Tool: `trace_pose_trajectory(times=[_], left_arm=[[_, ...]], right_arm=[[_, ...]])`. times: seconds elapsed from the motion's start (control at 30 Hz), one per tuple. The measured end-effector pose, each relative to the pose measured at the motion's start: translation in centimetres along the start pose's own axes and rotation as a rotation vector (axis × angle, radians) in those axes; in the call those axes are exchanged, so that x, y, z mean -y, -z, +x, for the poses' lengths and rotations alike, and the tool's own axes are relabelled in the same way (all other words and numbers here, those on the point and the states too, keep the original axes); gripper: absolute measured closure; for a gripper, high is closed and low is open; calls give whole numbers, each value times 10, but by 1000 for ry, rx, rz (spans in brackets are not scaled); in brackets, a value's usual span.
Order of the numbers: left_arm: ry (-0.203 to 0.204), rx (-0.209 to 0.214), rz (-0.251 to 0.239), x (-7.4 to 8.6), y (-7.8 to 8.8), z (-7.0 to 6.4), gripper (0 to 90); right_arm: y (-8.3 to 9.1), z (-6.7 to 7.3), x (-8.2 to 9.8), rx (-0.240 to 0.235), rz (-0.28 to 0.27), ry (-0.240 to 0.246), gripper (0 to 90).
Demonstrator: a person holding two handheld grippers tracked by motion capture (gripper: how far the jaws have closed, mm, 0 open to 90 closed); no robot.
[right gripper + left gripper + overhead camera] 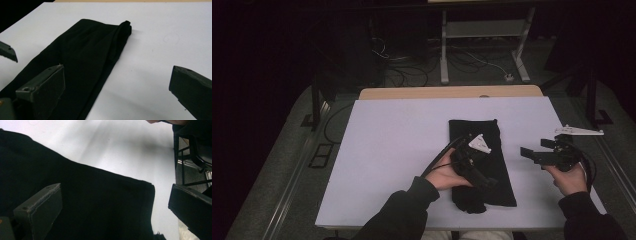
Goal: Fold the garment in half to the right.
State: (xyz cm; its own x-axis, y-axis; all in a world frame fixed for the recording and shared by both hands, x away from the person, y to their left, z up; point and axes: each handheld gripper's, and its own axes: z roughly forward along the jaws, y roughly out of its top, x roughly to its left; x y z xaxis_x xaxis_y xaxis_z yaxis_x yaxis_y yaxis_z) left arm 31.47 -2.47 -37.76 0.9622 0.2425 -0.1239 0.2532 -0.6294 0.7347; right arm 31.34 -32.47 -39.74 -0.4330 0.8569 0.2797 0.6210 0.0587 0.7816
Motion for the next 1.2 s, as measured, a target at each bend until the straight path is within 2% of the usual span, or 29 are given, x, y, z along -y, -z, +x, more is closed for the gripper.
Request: trace_pose_trajectory(times=[0.03, 0.47, 1.2], left_arm=[[15, -3, -13, 1, 1, 0, 0], [47, -44, -35, 17, 23, 14, 0], [114, -103, -78, 50, 61, 35, 0]], right_arm=[[1, 1, 0, 0, -3, 5, 0], [6, 14, 4, -25, -1, 39, 0], [15, 14, 16, -23, -1, 37, 0]])
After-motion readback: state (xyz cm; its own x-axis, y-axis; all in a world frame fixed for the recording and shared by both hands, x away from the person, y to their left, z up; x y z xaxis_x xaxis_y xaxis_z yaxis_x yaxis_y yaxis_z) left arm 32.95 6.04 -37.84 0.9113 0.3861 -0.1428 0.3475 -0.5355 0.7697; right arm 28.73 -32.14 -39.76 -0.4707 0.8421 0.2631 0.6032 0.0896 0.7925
